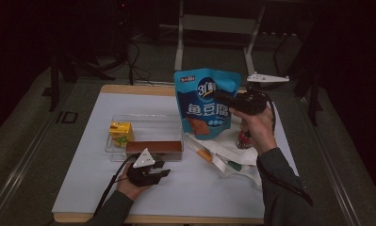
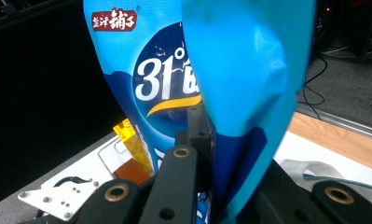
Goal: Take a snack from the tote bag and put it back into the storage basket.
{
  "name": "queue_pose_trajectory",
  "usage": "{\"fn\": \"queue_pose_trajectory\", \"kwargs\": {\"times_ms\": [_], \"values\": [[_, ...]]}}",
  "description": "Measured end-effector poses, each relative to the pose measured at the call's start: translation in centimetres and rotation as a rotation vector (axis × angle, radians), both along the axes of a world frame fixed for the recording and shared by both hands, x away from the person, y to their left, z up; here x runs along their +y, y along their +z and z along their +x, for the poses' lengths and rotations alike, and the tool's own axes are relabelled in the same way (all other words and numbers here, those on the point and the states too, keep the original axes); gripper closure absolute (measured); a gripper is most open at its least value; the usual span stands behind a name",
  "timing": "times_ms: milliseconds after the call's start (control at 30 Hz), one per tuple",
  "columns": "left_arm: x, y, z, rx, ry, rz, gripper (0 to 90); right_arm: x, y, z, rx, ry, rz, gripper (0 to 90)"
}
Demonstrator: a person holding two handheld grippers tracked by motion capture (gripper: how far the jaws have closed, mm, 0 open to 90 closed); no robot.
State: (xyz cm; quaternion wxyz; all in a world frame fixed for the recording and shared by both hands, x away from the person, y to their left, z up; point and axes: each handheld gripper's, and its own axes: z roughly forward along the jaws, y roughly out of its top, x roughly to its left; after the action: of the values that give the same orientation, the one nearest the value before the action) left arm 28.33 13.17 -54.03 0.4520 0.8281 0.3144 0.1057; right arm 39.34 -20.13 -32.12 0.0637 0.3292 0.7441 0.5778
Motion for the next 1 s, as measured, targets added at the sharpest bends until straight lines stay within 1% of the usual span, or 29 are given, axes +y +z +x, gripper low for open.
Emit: {"fn": "queue_pose_trajectory", "kwargs": {"times_ms": [600, 800, 1000], "values": [[0.0, 0.0, 0.0, -0.001, -0.001, -0.001, 56.2, 2.6, 0.2, 0.0, 0.011, 0.037, 0.021, 90.0], [0.0, 0.0, 0.0, 0.000, 0.003, 0.001, 54.2, 3.4, 0.0, 0.1, 0.020, 0.045, 0.026, 90.0], [0.0, 0.0, 0.0, 0.000, 0.005, -0.001, 53.5, 4.3, -0.1, 0.1, 0.023, 0.058, 0.045, 89.9]]}}
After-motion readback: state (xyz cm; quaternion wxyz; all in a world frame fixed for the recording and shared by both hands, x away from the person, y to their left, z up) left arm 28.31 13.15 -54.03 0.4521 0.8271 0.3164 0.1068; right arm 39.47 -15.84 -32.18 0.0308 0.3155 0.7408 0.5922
